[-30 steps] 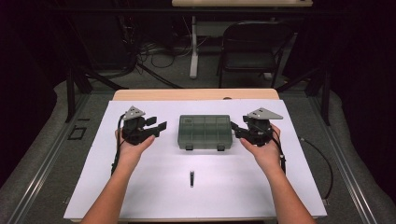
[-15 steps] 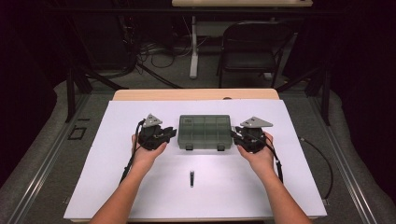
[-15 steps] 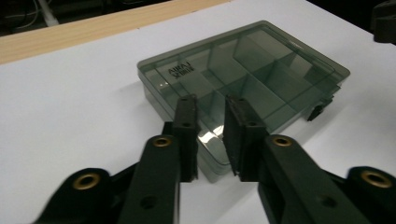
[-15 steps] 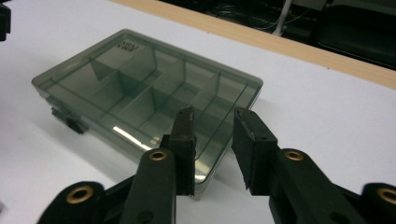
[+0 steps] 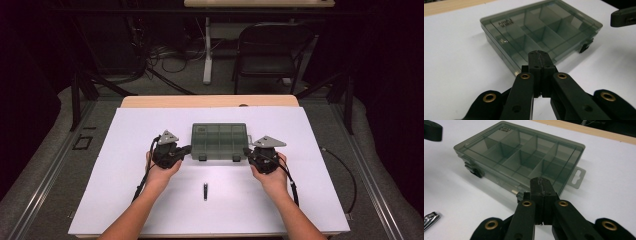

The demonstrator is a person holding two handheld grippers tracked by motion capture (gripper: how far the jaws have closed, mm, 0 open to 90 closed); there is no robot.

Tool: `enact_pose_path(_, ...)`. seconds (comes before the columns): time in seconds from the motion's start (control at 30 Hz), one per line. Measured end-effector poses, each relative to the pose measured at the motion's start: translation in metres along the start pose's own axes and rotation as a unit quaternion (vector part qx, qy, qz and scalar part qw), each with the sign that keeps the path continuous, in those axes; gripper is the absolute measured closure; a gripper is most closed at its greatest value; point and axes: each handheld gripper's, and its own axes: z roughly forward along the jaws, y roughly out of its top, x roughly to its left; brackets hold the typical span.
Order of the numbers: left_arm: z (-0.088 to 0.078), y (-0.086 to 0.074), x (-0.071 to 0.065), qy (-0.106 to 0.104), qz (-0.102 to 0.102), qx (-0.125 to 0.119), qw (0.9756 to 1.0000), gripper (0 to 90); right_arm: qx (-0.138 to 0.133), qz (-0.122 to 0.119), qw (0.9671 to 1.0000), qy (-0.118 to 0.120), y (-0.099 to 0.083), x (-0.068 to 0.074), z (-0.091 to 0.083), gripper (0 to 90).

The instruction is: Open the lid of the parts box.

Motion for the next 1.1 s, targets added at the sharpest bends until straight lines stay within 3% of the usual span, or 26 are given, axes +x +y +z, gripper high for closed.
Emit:
enact_pose_path(0.2, 0.011, -0.011, -0.008, -0.011, 0.005, 0.027, 0.9996, 90.0, 0.005, -0.011, 0.9999, 0.002, -0.008, 0.007, 0.004, 90.0)
enact_pose_path(0.43, 0.021, -0.017, -0.01, -0.008, 0.003, 0.042, 0.9991, 90.0, 0.022, -0.016, 0.9996, 0.004, -0.014, 0.009, 0.01, 90.0)
enact_pose_path(0.83, 0.031, -0.02, -0.009, -0.008, -0.002, 0.051, 0.9986, 90.0, 0.039, -0.011, 0.9992, 0.0, -0.022, 0.006, 0.017, 90.0)
enact_pose_path(1.1, 0.034, -0.019, -0.01, -0.006, -0.003, 0.048, 0.9988, 90.0, 0.035, -0.007, 0.9994, 0.001, -0.022, 0.006, 0.019, 90.0)
